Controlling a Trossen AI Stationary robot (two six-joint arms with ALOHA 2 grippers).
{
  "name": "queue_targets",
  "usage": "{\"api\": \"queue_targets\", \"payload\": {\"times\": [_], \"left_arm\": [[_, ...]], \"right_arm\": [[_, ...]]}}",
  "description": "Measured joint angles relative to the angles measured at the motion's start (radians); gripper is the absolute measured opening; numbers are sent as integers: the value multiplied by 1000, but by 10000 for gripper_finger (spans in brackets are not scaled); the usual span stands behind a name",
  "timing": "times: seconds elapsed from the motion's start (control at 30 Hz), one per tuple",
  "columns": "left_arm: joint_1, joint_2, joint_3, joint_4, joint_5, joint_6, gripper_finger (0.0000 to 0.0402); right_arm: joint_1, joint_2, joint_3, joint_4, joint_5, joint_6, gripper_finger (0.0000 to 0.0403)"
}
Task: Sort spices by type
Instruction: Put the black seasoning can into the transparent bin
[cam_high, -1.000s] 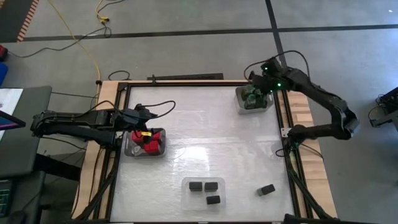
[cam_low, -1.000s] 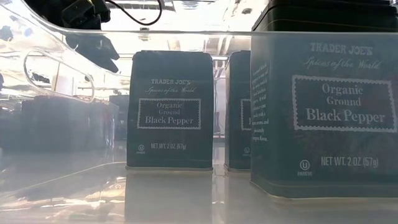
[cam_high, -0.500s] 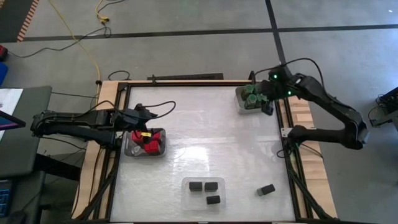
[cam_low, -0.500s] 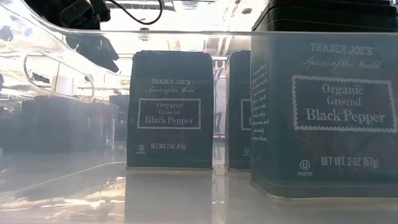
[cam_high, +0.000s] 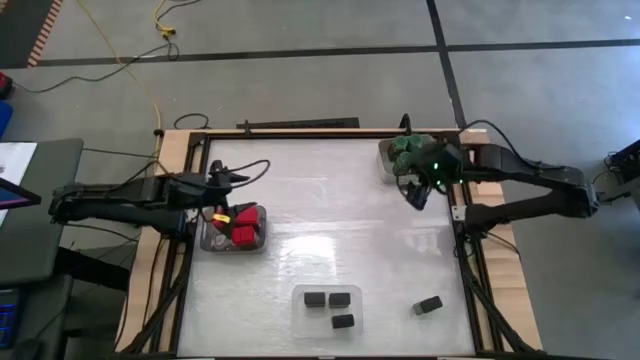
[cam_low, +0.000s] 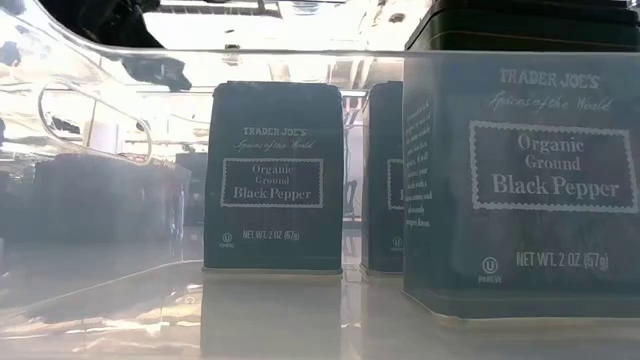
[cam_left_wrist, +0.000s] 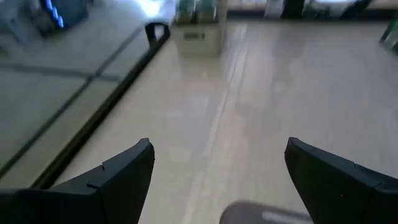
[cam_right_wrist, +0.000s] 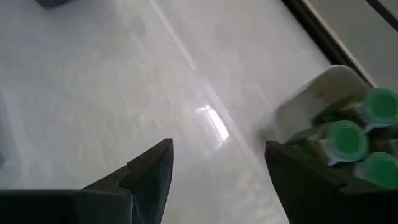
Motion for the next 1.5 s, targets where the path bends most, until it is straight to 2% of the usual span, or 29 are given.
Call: {"api": "queue_targets", "payload": {"times": [0.13,0.27,0.4,0.53,0.73,0.9,1.0,1.13,1.5], "left_arm": [[-11,-147,-169,203,50,46,347],[-13,-300,-333,371,108,86,347],[-13,-455,-418,419,118,89,347],[-13,-600,-475,420,184,90,347],[-8,-577,-513,446,189,105,347],[14,-596,-622,678,145,127,347],[30,-585,-623,604,132,137,347],[31,-598,-623,523,181,154,347],[31,-594,-626,512,195,147,347]], "right_arm": [[131,33,3,4,62,126,281],[214,75,3,4,70,229,281],[254,110,3,7,71,357,281],[282,134,3,10,72,459,281],[321,156,3,34,73,545,281],[336,167,8,55,73,583,281],[335,168,21,79,73,584,281],[332,172,30,90,73,576,281],[348,173,30,60,73,435,281]]}}
